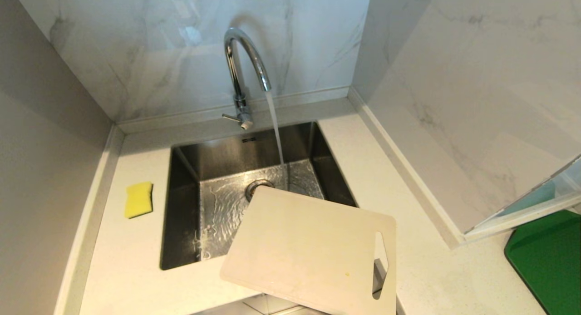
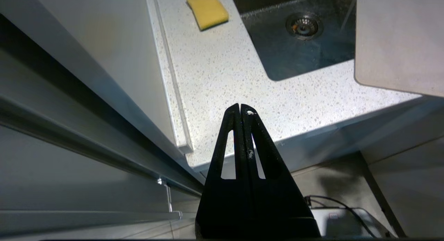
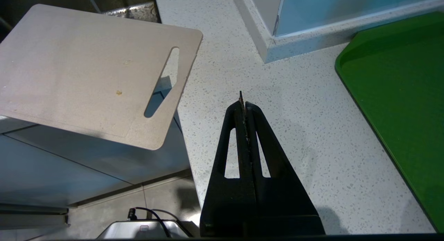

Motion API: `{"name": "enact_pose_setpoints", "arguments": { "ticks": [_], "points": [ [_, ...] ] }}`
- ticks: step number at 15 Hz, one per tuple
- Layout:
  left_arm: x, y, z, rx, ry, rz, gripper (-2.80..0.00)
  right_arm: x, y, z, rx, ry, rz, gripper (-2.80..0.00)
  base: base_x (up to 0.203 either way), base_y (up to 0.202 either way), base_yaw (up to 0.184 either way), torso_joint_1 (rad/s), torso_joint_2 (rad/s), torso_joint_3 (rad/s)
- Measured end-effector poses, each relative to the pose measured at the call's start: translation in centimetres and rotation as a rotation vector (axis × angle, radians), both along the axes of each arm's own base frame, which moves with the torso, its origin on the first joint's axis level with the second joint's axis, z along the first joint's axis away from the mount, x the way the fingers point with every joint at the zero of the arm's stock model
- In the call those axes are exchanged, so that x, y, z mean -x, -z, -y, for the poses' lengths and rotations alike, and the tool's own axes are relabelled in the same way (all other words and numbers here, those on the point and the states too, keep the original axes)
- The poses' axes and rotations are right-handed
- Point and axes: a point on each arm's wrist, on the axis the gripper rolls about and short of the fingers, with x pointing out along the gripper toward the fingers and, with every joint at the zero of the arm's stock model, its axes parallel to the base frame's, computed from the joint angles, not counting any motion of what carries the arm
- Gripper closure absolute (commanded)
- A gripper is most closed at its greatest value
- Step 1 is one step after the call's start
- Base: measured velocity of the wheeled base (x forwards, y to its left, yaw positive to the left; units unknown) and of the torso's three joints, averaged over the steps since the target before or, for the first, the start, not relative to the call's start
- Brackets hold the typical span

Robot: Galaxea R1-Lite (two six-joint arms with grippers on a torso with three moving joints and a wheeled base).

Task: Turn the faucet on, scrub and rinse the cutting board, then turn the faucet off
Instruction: Turn off the tap

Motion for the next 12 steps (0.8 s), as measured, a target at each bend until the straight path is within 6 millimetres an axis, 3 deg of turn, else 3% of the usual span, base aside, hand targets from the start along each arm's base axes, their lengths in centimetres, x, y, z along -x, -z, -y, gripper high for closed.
{"name": "enact_pose_setpoints", "arguments": {
  "ticks": [12],
  "points": [
    [-0.41,0.32,-0.01,0.016,-0.004,0.053,0.00,0.00,0.00,0.00,0.000,0.000,0.000,0.00,0.000,0.000,0.000,0.000,0.00,0.000]
  ]
}}
